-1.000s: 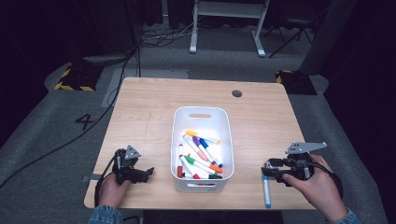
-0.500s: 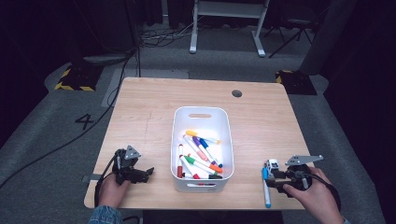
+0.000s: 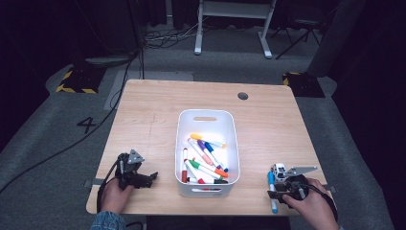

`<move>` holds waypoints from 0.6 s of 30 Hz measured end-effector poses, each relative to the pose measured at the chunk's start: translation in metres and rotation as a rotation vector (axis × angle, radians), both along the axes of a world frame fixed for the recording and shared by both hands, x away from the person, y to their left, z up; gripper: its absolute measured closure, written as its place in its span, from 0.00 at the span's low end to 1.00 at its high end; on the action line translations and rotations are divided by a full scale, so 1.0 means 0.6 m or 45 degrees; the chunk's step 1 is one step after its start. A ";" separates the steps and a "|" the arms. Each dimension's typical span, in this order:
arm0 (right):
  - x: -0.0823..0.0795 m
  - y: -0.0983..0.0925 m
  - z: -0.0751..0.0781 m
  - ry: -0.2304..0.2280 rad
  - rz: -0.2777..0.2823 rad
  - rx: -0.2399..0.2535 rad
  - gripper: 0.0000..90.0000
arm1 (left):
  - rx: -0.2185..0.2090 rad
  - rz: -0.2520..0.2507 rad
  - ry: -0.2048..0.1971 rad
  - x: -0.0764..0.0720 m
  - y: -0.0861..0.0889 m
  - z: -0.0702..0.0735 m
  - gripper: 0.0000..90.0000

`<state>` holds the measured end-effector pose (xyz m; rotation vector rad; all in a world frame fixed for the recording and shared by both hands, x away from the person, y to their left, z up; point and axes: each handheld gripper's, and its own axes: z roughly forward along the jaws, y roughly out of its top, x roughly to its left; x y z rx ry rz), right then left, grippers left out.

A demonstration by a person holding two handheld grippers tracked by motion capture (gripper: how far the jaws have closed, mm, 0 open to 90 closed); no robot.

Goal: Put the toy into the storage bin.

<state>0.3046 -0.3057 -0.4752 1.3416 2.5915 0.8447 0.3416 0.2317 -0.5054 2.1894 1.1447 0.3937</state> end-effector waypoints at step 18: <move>0.004 0.008 0.003 -0.047 0.040 -0.117 0.86 | 0.007 0.003 -0.008 -0.001 0.000 0.000 0.00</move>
